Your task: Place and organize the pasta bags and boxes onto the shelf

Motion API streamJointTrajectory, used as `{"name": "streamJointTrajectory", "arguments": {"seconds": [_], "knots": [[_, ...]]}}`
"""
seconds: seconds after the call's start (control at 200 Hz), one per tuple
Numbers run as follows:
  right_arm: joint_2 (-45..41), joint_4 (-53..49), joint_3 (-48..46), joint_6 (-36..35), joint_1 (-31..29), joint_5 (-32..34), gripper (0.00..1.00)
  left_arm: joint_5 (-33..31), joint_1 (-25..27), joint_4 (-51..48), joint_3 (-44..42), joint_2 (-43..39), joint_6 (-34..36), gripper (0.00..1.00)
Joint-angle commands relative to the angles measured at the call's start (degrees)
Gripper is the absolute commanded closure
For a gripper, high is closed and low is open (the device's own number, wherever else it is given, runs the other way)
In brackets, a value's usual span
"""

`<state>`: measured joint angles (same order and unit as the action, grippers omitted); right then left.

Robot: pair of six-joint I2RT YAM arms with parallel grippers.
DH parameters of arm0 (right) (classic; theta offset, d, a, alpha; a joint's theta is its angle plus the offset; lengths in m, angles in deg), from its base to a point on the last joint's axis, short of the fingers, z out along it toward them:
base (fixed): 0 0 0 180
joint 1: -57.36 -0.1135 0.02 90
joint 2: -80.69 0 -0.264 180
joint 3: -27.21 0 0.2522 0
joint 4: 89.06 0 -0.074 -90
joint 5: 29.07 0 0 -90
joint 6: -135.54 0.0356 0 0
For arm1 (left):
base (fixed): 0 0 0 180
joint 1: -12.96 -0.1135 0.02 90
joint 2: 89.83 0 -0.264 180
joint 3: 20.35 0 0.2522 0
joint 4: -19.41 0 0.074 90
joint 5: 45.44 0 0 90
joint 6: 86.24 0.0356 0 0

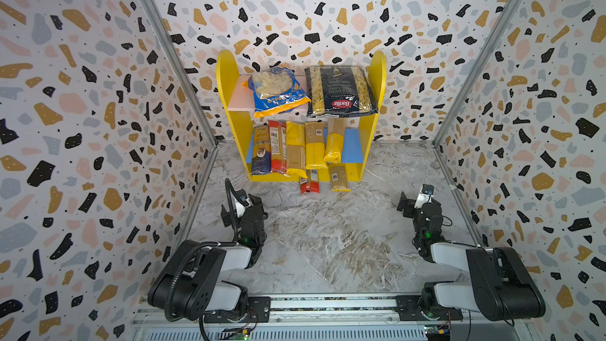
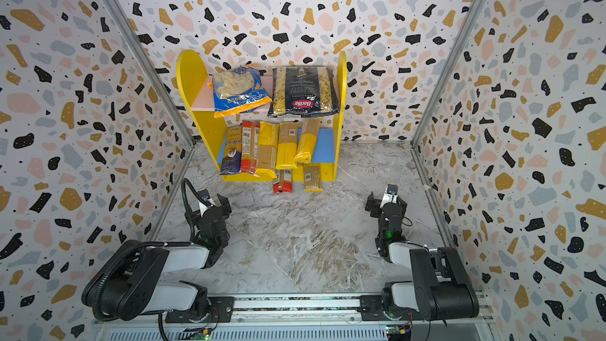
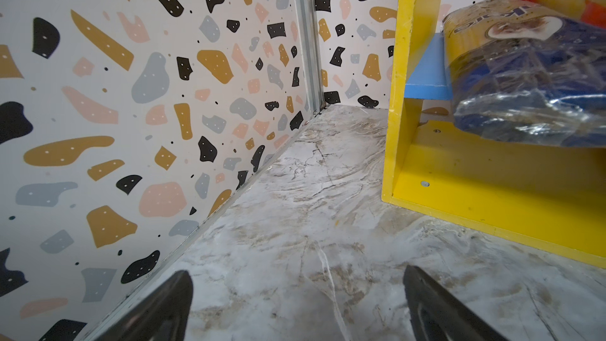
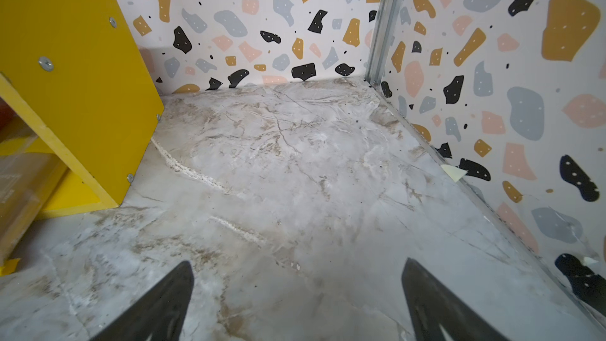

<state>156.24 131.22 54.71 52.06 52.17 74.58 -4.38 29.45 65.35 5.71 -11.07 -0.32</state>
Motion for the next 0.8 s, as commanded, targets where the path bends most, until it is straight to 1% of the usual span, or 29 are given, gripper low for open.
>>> {"name": "streamJointTrajectory", "arguments": {"seconds": [0.0,0.125,0.19,0.265,0.285,0.31,0.355,0.435,0.516,0.561,0.586,0.631,0.711,0.791], "knots": [[-0.2,4.5,-0.4,-1.4,0.2,-1.2,0.01,-0.6,-0.2,4.3,0.0,-0.3,-0.5,0.0],[-0.3,6.8,-1.4,-2.8,0.2,-2.0,0.01,0.1,-0.2,3.2,1.1,0.7,-0.1,0.0],[0.2,11.6,-3.2,-3.5,0.3,-2.2,0.01,0.2,-0.2,3.3,1.1,0.6,-0.1,0.02],[3.3,17.0,-4.9,-2.5,1.2,-2.2,0.01,0.7,-0.2,4.3,0.1,0.0,0.1,0.05],[4.6,18.9,-5.2,-2.3,1.4,-2.8,0.01,0.9,-0.2,4.9,-0.2,-0.2,0.2,0.01],[6.1,21.1,-5.4,-2.8,1.7,-3.9,0.01,1.0,-0.2,5.5,-0.8,-0.5,0.2,0.0],[6.7,19.5,-4.6,-3.5,1.7,-5.3,0.01,1.1,-0.2,6.4,-1.6,-1.1,0.1,0.0],[8.3,19.9,-3.9,-3.6,1.7,-5.7,0.01,0.0,0.1,8.0,-2.9,-2.0,0.0,0.01],[8.5,19.8,-3.8,-3.6,1.7,-6.2,0.01,-3.3,0.4,9.1,-4.2,-3.3,-1.3,0.0],[8.6,19.8,-3.8,-3.5,1.8,-6.5,0.01,-6.1,0.5,9.5,-5.1,-4.1,-2.6,0.01],[8.8,19.9,-3.8,-3.6,1.8,-6.8,0.01,-7.6,0.5,10.5,-6.1,-4.8,-3.3,0.0],[9.3,20.3,-3.7,-3.9,1.8,-7.3,0.01,-8.4,0.5,13.1,-8.5,-6.2,-4.0,0.0],[9.5,20.0,-3.5,-4.0,1.8,-7.8,0.01,-6.4,0.5,18.2,-12.0,-7.6,-3.7,0.0],[9.7,20.5,-3.5,-4.2,1.9,-8.2,0.01,-3.7,0.5,19.7,-11.8,-6.3,-1.9,0.0]]}}
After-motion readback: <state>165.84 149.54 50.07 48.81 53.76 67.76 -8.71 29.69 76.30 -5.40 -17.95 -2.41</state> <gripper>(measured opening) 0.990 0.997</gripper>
